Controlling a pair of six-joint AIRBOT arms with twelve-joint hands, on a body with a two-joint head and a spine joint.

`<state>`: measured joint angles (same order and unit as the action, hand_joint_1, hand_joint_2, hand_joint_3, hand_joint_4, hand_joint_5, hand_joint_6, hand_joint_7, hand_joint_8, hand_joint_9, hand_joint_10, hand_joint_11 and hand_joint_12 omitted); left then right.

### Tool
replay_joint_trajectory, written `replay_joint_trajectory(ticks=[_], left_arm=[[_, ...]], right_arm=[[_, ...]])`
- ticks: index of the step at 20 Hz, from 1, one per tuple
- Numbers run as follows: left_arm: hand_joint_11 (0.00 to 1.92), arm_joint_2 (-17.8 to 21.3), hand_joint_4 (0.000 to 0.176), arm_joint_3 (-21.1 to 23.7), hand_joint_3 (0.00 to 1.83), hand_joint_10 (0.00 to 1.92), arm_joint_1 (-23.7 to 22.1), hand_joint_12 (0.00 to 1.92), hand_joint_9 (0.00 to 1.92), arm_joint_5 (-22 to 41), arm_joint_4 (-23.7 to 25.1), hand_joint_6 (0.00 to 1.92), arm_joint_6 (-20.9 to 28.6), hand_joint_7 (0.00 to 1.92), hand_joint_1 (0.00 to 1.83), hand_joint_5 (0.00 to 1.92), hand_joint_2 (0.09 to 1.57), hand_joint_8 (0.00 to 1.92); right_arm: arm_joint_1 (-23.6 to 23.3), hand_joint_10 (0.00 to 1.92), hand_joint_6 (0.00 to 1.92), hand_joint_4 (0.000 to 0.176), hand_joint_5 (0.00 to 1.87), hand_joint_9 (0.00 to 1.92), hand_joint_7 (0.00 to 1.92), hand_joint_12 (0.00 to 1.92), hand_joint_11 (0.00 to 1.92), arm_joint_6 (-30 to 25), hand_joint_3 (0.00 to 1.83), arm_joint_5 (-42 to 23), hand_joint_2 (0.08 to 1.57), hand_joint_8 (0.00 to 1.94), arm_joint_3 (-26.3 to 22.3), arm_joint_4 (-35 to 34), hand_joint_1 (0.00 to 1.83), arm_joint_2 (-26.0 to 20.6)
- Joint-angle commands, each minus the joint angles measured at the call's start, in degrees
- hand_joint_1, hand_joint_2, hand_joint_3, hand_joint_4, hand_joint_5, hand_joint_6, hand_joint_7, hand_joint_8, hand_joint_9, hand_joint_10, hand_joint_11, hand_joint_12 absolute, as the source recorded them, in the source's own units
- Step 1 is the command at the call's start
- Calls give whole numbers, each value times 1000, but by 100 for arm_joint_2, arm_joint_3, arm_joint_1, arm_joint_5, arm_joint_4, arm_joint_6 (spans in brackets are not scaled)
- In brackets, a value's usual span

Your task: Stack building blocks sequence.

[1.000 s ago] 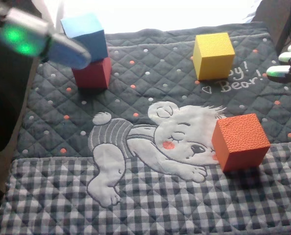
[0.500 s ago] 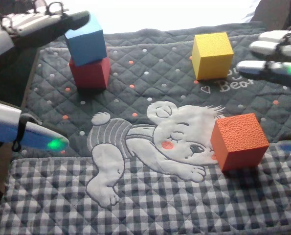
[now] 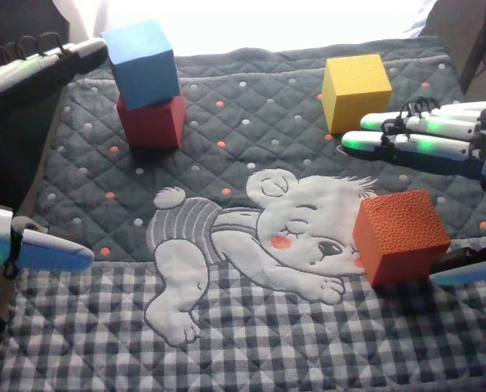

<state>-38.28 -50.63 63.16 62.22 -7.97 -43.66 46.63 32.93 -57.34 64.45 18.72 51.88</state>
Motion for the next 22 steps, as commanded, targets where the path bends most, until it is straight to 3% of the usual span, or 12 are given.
replay_joint_trajectory(ticks=[1, 5, 7, 8, 9, 13, 14, 17, 18, 19, 20, 22], left_arm=[[0, -24, 165, -23, 0, 0, 0, 0, 0, 757, -99, 0, 69, 0, 890, 0, 664, 0], [0, -103, 146, -75, 3, 0, 72, 0, 0, 800, -154, 0, 183, 0, 866, 0, 682, 0], [0, -120, 139, -96, 3, 0, 76, 0, 0, 801, -155, 0, 214, 0, 879, 0, 682, 0], [0, -129, 143, -101, 4, 0, 76, 0, 0, 801, -156, 0, 218, 0, 892, 0, 686, 0], [0, -144, 135, -108, 7, 0, 76, 0, 0, 801, -158, 0, 225, 0, 899, 0, 692, 0], [0, -197, 137, -143, 8, 0, 85, 0, 0, 797, -165, 0, 273, 0, 931, 0, 698, 0], [0, -202, 144, -146, 8, 0, 87, 0, 0, 797, -168, 0, 278, 0, 932, 0, 701, 0], [0, -209, 136, -147, 9, 0, 87, 0, 0, 798, -170, 0, 285, 0, 906, 0, 706, 0], [0, -211, 139, -146, 11, 0, 92, 0, 0, 799, -172, 0, 290, 0, 915, 0, 713, 0], [0, -213, 133, -146, 11, 0, 103, 0, 0, 802, -178, 0, 303, 0, 919, 0, 714, 0], [0, -216, 127, -146, 12, 0, 115, 0, 0, 809, -188, 0, 309, 0, 937, 0, 719, 0], [0, -228, 121, -148, 16, 0, 129, 0, 0, 826, -196, 1, 321, 0, 934, 2, 731, 0]], right_arm=[[-73, 7, 1, 176, 94, 393, 226, 930, 228, -31, 0, -496, 868, 2, 47, -192, 923, 25], [-78, 1, 1, 132, 133, 346, 262, 1092, 55, -31, 3, -318, 906, 3, 170, -221, 882, 197], [-96, 5, 1, 142, 145, 370, 267, 1169, 49, -31, 0, -296, 907, 1, 173, -198, 888, 228], [-100, 1, 0, 169, 132, 349, 245, 1169, 12, -31, 1, -282, 910, 0, 177, -188, 897, 239], [-102, 3, 3, 175, 140, 353, 226, 1183, 29, -31, 0, -269, 899, 1, 181, -184, 918, 253], [-102, 22, 6, 125, 212, 425, 323, 1329, 50, -31, 1, -239, 917, 18, 229, -187, 885, 392], [-102, 46, 10, 80, 320, 511, 422, 1378, 86, -31, 1, -229, 927, 30, 252, -188, 928, 431], [-102, 163, 24, 12, 709, 740, 715, 1403, 285, -31, 4, -175, 1008, 70, 288, -205, 944, 470], [-102, 266, 21, 0, 856, 856, 881, 1400, 421, -31, 3, -151, 1035, 65, 295, -213, 1046, 470], [-101, 315, 710, 0, 996, 951, 1008, 1358, 537, -31, 10, -120, 1074, 41, 305, -216, 1106, 470], [-101, 351, 882, 0, 984, 1091, 1184, 1400, 665, -31, 0, -96, 1071, 491, 315, -220, 1220, 470], [-102, 519, 816, 0, 1038, 1241, 1231, 1445, 889, -31, 0, -91, 1052, 658, 333, -244, 1261, 470]])
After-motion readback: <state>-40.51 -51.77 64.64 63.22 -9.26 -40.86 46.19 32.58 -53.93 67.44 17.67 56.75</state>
